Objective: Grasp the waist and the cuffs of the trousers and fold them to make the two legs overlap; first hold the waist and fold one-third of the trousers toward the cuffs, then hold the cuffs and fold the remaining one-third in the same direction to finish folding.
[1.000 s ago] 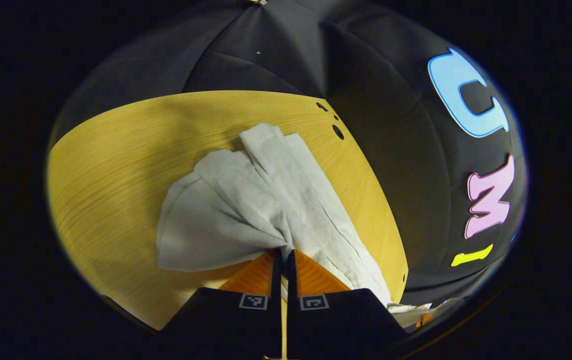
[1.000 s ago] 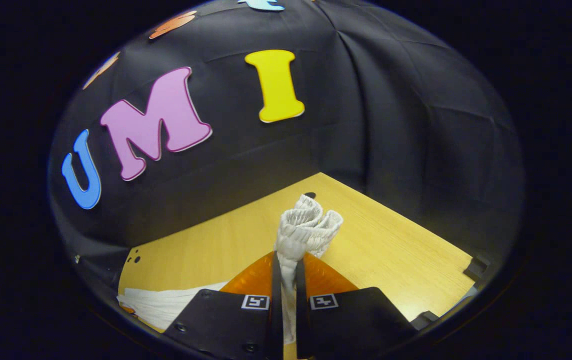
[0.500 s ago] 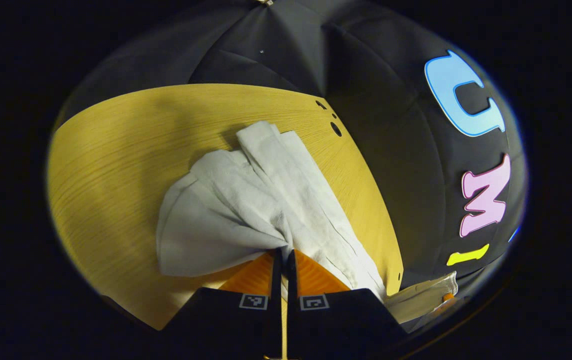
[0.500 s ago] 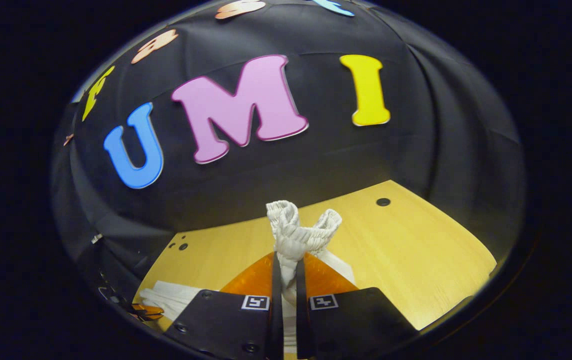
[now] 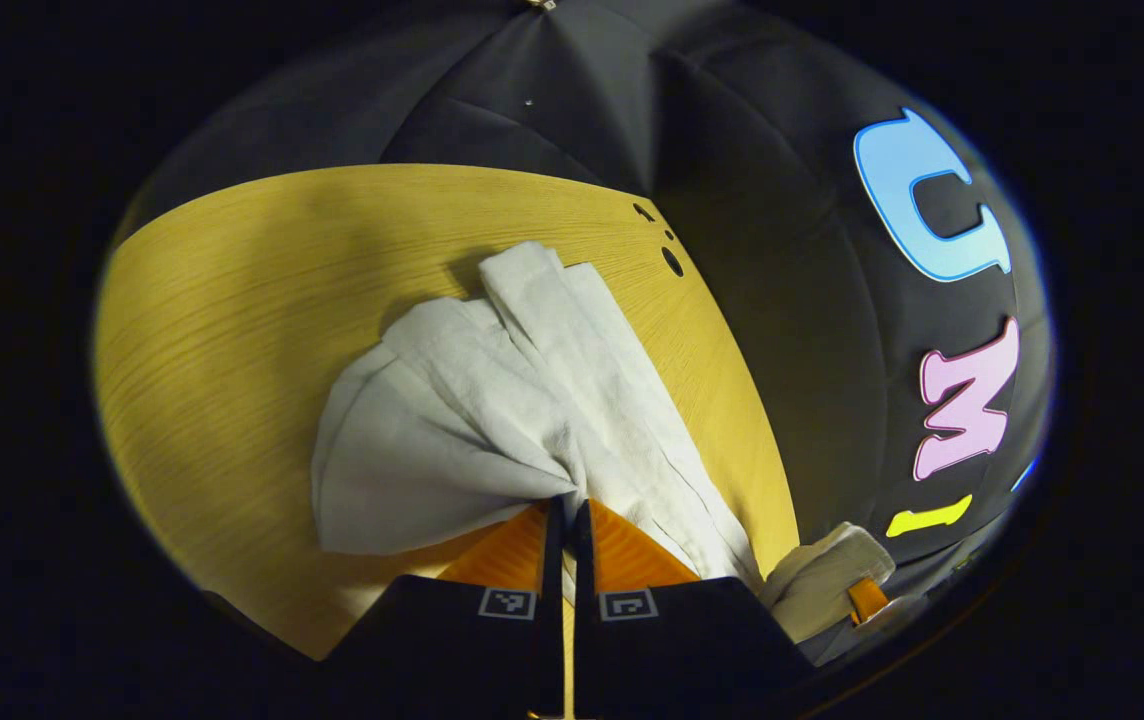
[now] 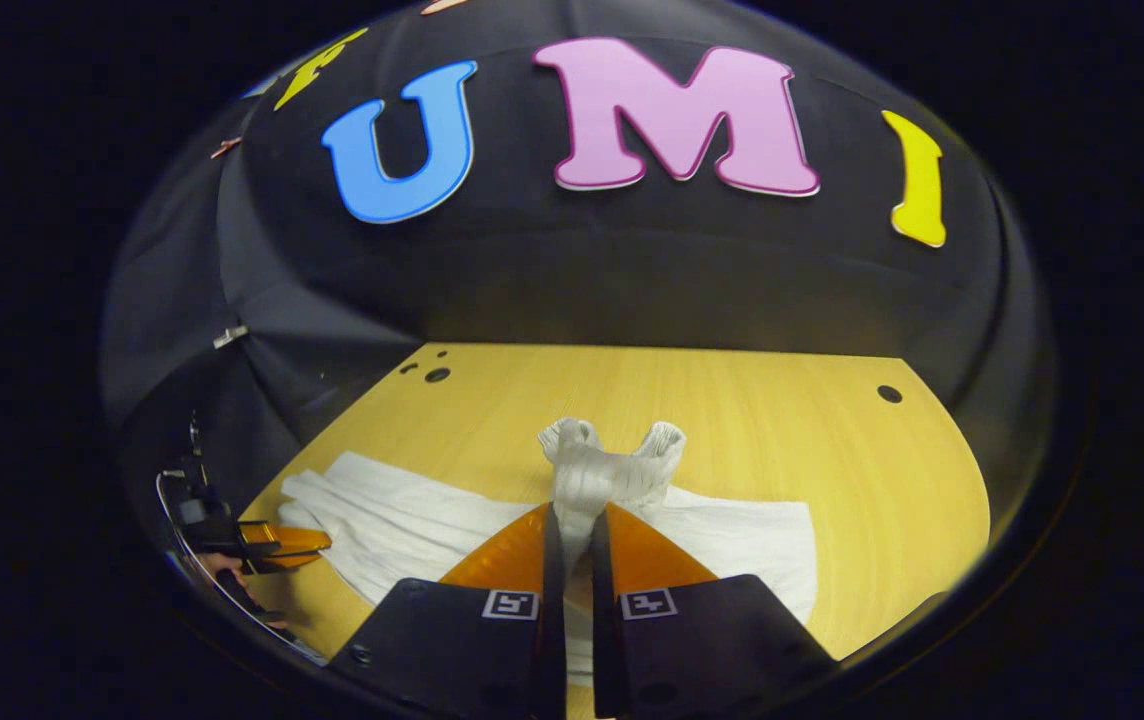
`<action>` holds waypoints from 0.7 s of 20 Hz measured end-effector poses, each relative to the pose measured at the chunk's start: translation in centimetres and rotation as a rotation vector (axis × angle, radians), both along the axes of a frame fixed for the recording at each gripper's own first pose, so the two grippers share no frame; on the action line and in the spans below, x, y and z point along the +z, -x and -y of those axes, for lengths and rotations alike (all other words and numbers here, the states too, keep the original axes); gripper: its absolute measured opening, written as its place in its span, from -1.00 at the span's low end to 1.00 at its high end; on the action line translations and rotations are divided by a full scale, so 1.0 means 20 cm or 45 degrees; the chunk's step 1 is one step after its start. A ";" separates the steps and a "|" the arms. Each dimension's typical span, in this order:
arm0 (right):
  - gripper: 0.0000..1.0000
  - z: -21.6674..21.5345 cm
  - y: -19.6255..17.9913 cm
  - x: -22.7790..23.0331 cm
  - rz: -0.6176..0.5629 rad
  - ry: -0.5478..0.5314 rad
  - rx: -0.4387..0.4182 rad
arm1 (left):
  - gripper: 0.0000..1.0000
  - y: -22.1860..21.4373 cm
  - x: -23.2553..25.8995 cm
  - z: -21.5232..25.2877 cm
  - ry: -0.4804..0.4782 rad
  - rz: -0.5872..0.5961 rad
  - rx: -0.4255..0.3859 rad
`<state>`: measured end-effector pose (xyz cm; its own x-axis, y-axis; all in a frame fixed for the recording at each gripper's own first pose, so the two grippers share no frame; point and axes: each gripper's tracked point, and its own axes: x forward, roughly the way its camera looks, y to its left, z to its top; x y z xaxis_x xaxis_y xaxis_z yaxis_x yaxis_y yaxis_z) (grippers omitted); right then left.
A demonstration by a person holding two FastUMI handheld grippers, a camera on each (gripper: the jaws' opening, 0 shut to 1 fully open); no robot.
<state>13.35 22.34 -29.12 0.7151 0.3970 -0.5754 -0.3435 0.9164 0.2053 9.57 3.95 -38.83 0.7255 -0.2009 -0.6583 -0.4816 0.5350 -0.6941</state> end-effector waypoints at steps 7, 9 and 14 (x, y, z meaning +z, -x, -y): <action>-0.11 -0.32 0.30 -0.23 -0.241 -0.027 0.285 | -0.82 -0.01 0.01 -0.01 0.025 0.003 0.021; -0.12 -0.41 0.44 -0.27 -0.391 -0.113 0.345 | -0.82 -0.01 0.01 -0.01 0.037 0.001 0.031; 0.26 -0.28 0.50 -0.30 -0.558 -0.266 0.225 | -0.82 -0.02 0.03 -0.02 0.033 0.007 0.052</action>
<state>3.30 28.00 -35.21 0.3364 0.6281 -0.7017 -0.3300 0.7765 0.5368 9.98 4.38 -38.18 0.7370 -0.1878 -0.6493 -0.4989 0.4970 -0.7100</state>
